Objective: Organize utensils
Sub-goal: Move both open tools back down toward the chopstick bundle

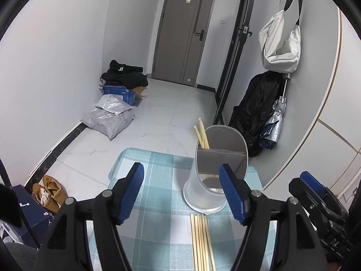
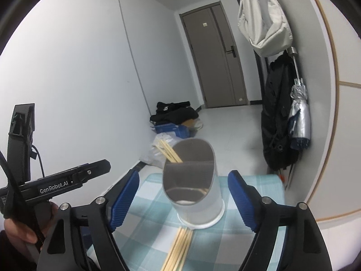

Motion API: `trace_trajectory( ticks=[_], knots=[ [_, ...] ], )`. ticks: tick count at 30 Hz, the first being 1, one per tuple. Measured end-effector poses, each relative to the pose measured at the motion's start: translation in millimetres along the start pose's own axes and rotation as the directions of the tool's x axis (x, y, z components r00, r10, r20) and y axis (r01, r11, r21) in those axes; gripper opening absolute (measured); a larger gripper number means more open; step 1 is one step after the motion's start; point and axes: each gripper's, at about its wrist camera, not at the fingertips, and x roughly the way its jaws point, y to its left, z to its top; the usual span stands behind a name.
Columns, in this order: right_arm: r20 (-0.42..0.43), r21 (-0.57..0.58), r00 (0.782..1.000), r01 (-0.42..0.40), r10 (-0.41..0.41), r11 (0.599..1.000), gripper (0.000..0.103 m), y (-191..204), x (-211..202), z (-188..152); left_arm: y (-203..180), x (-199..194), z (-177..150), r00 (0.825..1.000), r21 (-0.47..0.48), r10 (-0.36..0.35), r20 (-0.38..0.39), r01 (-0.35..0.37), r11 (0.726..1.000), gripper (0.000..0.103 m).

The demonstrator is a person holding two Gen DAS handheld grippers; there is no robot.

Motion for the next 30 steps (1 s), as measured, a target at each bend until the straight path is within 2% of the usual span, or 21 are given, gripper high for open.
trace_trajectory(
  ticks=[5,7,12,18,22,24,27,30],
  knots=[
    [-0.058,0.071,0.998,-0.026,0.031,0.997,0.088,-8.1,3.6,-21.0,0.9,1.9,-16.9,0.999,0.017,0.044,-0.002,-0.044,0.999,0.067],
    [-0.09,0.084,0.995,-0.023,0.03,0.996,0.088,-11.9,7.8,-29.3,2.6,2.7,-21.8,0.998,0.013,0.058,0.005,-0.058,0.998,0.077],
    [-0.133,0.068,0.991,0.021,-0.012,0.997,0.089,-16.6,13.2,-52.6,5.9,8.5,-32.8,0.994,-0.003,0.105,0.035,-0.105,0.994,0.086],
    [-0.207,0.103,0.978,0.035,-0.013,0.994,0.089,-24.6,24.1,-71.6,9.4,22.7,-48.4,0.989,0.014,0.144,0.014,-0.144,0.989,0.086],
    [-0.237,0.061,0.971,0.054,-0.037,0.997,0.089,-22.8,33.8,-82.1,12.1,35.4,-56.2,0.99,0.054,0.139,-0.039,-0.137,0.989,0.086],
    [-0.28,0.043,0.958,0.07,-0.055,0.997,0.089,-22.0,43.9,-88.7,15.1,38.5,-57.7,0.987,0.053,0.147,-0.062,-0.144,0.988,0.086],
    [-0.374,0.034,0.927,0.051,-0.034,0.998,0.088,-20.3,62.3,-96.5,19.7,40.7,-56.8,0.985,0.046,0.156,-0.077,-0.153,0.987,0.086],
    [-0.424,0.018,0.905,0.05,-0.038,0.999,0.088,-17.5,76.2,-104.1,23.4,42.4,-55.7,0.982,0.049,0.165,-0.088,-0.161,0.986,0.086]
  ],
)
